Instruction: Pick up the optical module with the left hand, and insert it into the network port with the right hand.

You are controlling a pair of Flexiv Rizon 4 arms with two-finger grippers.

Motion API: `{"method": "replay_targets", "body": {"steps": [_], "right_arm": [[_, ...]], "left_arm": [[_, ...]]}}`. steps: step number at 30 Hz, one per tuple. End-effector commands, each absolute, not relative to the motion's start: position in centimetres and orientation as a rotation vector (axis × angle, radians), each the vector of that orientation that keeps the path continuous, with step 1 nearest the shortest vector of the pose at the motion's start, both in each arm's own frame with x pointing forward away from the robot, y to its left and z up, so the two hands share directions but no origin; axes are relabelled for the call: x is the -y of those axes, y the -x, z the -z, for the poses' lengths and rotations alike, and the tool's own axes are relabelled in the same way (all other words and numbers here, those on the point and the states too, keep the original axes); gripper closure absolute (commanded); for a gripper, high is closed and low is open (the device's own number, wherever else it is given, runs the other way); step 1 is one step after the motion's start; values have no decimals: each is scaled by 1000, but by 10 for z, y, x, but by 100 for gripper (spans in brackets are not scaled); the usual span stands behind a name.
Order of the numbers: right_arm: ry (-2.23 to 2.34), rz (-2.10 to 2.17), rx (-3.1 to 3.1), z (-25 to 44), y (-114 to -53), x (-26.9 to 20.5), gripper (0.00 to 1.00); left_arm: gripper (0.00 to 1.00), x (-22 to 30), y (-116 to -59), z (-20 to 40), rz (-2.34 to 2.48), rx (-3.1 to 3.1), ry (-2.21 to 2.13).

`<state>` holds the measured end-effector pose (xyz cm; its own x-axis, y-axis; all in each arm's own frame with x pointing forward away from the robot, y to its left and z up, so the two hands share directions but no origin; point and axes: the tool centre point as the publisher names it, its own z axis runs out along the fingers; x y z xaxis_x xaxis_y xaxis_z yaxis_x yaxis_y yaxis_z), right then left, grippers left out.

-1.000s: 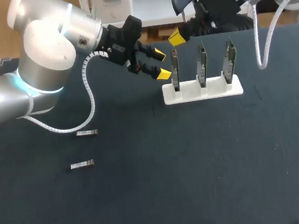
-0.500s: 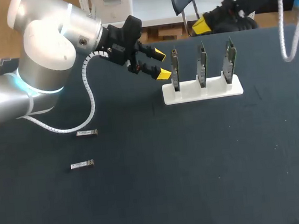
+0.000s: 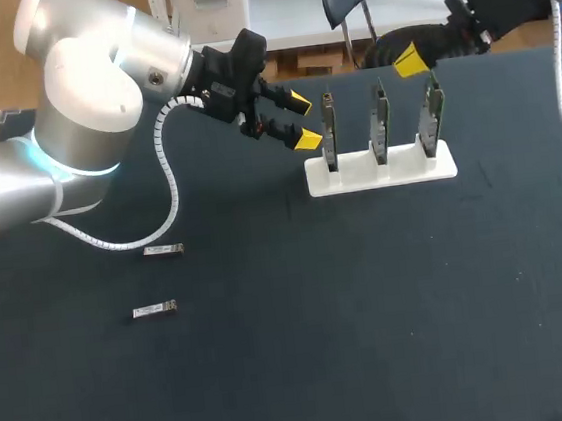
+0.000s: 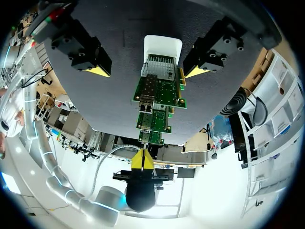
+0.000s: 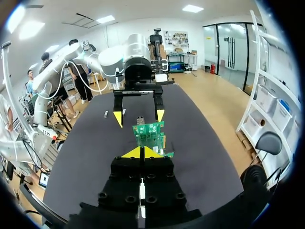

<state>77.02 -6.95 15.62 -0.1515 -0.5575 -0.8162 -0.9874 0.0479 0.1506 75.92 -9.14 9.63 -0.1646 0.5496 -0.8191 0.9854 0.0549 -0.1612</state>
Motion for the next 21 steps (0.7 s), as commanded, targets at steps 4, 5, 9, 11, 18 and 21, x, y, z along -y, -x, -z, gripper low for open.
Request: {"method": "replay_targets", "body": {"steps": [4,5,9,11,18,21], "right_arm": [[1586,-1023,-1760,-148,-771,74,100],[1592,-1021,-1764,-146,-771,73,100],[1612,-1027,-1764,-142,-771,71,100],[1611,-1029,-1765,-142,-771,70,100],[1602,-1028,-1770,-140,-768,68,100],[1603,-1027,-1773,-139,-767,67,100]], "left_arm": [[0,92,-760,-96,996,-1776,-1539],[0,92,-760,-96,996,-1776,-1539],[0,92,-760,-96,996,-1776,-1539],[0,92,-760,-96,996,-1776,-1539],[0,92,-760,-96,996,-1776,-1539],[0,92,-760,-96,996,-1776,-1539]]}}
